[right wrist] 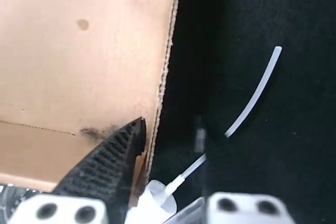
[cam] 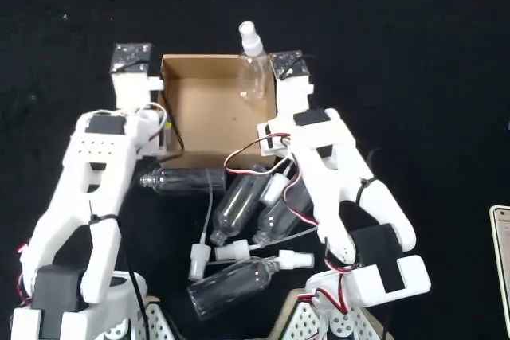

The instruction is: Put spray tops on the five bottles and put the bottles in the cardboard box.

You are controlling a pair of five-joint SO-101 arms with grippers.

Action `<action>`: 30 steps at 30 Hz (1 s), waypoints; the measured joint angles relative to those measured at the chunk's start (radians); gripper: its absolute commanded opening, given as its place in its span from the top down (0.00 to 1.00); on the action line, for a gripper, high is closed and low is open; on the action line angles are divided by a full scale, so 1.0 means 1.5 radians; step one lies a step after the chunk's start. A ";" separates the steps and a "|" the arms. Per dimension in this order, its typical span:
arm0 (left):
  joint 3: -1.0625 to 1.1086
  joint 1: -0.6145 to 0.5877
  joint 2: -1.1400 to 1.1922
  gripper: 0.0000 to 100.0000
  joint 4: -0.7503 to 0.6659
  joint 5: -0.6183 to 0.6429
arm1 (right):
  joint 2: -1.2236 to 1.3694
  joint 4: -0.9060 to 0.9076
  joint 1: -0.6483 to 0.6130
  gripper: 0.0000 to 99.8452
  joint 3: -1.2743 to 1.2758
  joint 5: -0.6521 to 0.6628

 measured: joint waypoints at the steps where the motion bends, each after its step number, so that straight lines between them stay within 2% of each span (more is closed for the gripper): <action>1: -0.005 -0.006 0.000 0.77 0.004 -0.001 | 0.000 0.000 0.000 0.81 0.000 0.000; 6: -0.052 -0.034 0.000 0.77 0.045 -0.006 | 0.000 0.005 0.000 0.81 -0.014 0.000; 11: -0.145 -0.061 0.000 0.77 0.153 -0.007 | -0.025 0.049 0.000 0.81 -0.029 0.001; 22: -0.269 -0.073 -0.006 0.77 0.407 -0.170 | -0.248 0.157 0.002 0.81 -0.029 0.062; 27: -0.272 -0.060 -0.091 0.77 0.481 -0.253 | -0.314 0.206 0.077 0.81 -0.029 0.104; 30: -0.268 -0.010 -0.169 0.77 0.526 -0.304 | -0.329 0.232 0.145 0.81 -0.029 0.123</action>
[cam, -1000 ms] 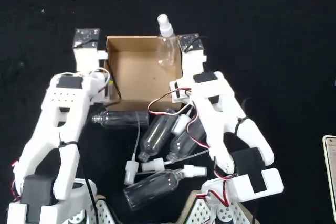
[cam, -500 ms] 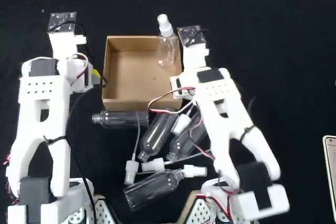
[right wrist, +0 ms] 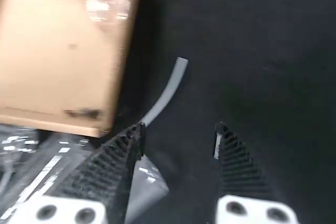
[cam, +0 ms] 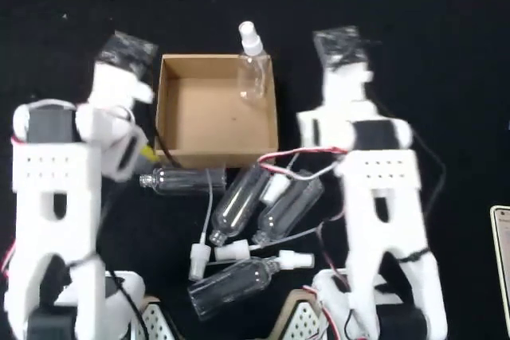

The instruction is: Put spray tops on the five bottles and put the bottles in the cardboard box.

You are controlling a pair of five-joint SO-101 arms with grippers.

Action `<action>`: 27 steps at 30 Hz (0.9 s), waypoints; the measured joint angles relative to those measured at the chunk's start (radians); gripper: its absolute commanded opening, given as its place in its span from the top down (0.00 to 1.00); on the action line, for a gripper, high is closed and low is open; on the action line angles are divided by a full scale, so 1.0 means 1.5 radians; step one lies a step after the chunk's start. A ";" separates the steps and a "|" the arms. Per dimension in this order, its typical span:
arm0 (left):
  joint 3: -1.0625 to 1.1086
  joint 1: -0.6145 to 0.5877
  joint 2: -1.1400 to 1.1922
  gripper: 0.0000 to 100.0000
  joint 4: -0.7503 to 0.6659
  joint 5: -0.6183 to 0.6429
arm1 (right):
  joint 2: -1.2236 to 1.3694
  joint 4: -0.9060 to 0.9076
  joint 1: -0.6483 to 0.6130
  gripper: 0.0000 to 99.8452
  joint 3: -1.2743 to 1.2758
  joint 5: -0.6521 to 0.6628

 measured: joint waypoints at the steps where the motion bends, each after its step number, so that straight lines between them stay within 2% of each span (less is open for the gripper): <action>1: 0.011 0.025 -0.027 0.77 0.014 -0.012 | -0.001 0.008 0.026 0.81 0.000 0.004; 5: 0.093 0.160 -0.090 0.77 0.039 -0.040 | -0.001 0.032 0.134 0.81 0.000 0.029; 10: 0.202 0.376 -0.098 0.77 0.042 -0.039 | -0.001 0.043 0.257 0.81 0.000 0.062; 14: 0.248 0.556 -0.098 0.77 0.029 0.023 | -0.001 0.043 0.349 0.81 0.000 0.099; 17: 0.260 0.658 -0.098 0.77 -0.017 0.081 | -0.001 0.043 0.402 0.81 0.000 0.126; 21: 0.307 0.727 -0.098 0.73 -0.098 0.133 | -0.001 0.043 0.447 0.81 0.000 0.161; 27: 0.431 0.736 -0.070 0.74 -0.218 0.161 | -0.001 0.043 0.480 0.81 0.000 0.175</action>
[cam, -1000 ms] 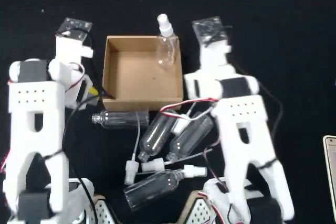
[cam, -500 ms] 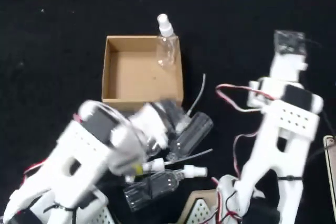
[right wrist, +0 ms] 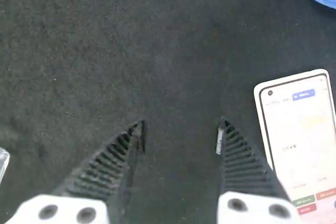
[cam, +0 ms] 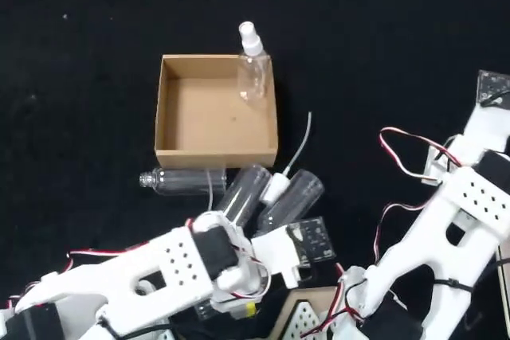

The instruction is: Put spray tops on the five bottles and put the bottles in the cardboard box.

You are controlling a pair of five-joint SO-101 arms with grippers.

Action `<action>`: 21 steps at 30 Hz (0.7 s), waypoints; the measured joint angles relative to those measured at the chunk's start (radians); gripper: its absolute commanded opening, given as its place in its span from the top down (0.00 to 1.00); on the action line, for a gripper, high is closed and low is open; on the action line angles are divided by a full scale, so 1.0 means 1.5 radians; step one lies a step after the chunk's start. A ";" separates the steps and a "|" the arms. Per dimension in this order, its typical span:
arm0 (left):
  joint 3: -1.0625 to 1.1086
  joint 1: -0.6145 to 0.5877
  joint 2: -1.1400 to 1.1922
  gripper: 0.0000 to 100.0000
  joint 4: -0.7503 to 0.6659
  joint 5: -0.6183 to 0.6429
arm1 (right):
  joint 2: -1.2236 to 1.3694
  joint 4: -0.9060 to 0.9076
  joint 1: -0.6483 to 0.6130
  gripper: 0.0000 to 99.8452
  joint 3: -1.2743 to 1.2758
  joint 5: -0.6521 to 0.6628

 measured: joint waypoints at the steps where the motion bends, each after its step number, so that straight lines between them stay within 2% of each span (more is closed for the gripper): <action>1: 0.009 0.000 0.007 0.74 -0.010 0.001 | 0.000 0.000 0.001 0.81 0.000 0.000; 10: 0.036 0.000 0.019 0.74 -0.053 0.001 | 0.000 0.000 0.001 0.81 0.000 0.001; 21: 0.117 -0.025 0.019 0.74 -0.152 0.000 | 0.000 0.000 0.001 0.81 0.000 0.001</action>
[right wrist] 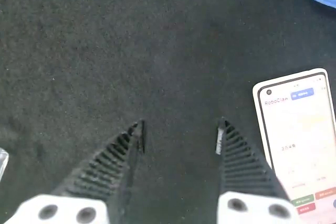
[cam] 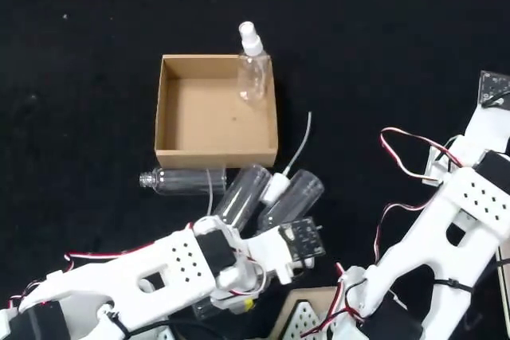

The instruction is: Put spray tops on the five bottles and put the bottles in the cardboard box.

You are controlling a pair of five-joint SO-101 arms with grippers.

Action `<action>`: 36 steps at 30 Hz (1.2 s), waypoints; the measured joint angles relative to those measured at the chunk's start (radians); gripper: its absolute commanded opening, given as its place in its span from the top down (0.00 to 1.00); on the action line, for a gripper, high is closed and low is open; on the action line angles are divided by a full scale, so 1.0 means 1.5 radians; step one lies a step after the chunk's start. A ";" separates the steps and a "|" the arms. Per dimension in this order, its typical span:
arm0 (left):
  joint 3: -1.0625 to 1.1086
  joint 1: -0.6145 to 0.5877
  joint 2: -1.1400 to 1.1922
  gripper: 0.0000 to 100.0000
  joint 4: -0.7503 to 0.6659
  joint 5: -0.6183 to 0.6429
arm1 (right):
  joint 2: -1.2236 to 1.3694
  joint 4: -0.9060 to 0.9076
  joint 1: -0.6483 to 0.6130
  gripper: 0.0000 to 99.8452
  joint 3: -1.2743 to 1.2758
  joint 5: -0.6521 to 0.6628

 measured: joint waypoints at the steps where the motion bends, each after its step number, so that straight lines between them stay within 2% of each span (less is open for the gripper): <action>1: 0.006 -0.001 0.000 0.74 -0.007 0.001 | 0.000 0.000 0.000 0.81 0.000 0.000; 15: 0.058 -0.001 0.000 0.75 -0.059 0.003 | 0.000 0.000 -0.002 0.81 0.000 0.000; 21: 0.051 0.031 0.000 0.86 -0.026 0.004 | 0.000 0.000 -0.007 0.81 0.000 0.000; 27: 0.038 0.058 0.000 0.87 -0.015 0.005 | 0.000 0.000 -0.009 0.81 0.000 0.000; 32: -0.031 0.047 0.000 0.87 0.066 -0.010 | 0.000 0.000 -0.009 0.81 0.000 0.000; 36: -0.161 -0.029 0.000 0.87 0.174 -0.058 | 0.000 0.000 -0.009 0.81 0.000 0.000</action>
